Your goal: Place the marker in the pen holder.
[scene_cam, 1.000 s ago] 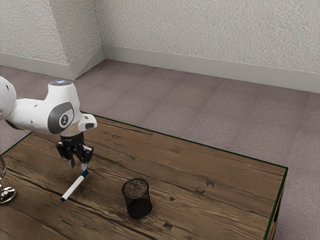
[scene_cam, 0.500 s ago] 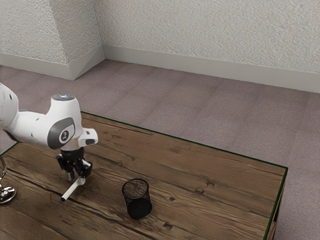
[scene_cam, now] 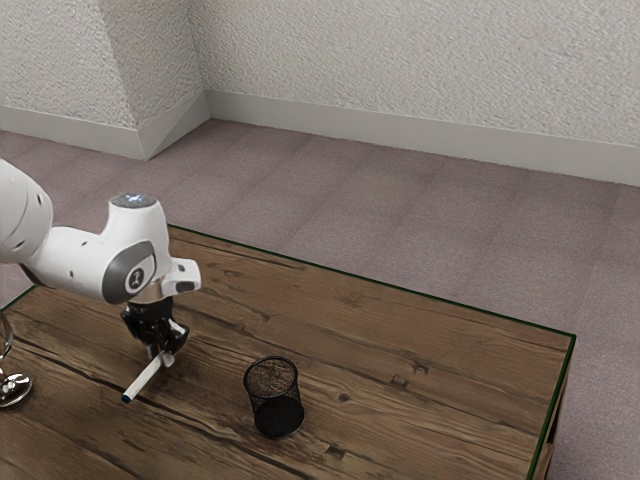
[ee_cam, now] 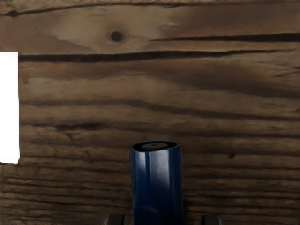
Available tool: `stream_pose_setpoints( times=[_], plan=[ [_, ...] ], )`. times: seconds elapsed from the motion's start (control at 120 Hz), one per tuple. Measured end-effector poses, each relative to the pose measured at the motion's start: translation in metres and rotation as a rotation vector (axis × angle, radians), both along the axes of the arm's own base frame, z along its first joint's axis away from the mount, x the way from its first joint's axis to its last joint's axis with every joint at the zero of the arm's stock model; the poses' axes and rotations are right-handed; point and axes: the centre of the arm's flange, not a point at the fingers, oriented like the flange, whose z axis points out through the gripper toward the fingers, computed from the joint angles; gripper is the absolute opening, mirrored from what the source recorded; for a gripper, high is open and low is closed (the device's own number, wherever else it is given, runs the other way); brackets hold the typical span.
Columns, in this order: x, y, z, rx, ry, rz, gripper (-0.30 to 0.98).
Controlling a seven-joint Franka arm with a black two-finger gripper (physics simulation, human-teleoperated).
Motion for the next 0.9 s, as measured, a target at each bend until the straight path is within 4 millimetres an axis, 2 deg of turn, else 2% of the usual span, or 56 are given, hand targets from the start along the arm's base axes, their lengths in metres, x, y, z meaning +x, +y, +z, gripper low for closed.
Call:
stream_pose_setpoints(
  times=[0.2, 0.267, 0.317, 0.367, 0.458, 0.575, 0.642, 0.733, 0.9],
  plan=[
    [0.001, 0.006, 0.006, 0.008, -0.018, 0.022, -0.06],
    [0.004, 0.004, 0.022, -0.003, -0.054, 0.021, -0.07],
    [0.007, -0.005, 0.04, -0.016, -0.091, 0.006, -0.08],
    [0.012, -0.025, 0.07, -0.039, -0.15, -0.029, -0.09],
    [0.015, -0.071, 0.123, -0.075, -0.253, -0.128, -0.1],
    [0.007, -0.16, 0.155, -0.117, -0.31, -0.293, -0.1],
    [-0.001, -0.195, 0.172, -0.14, -0.34, -0.355, -0.1],
    [-0.008, -0.222, 0.184, -0.154, -0.363, -0.392, -0.1],
    [-0.009, -0.255, 0.171, -0.157, -0.394, -0.416, -0.1]
  ],
)
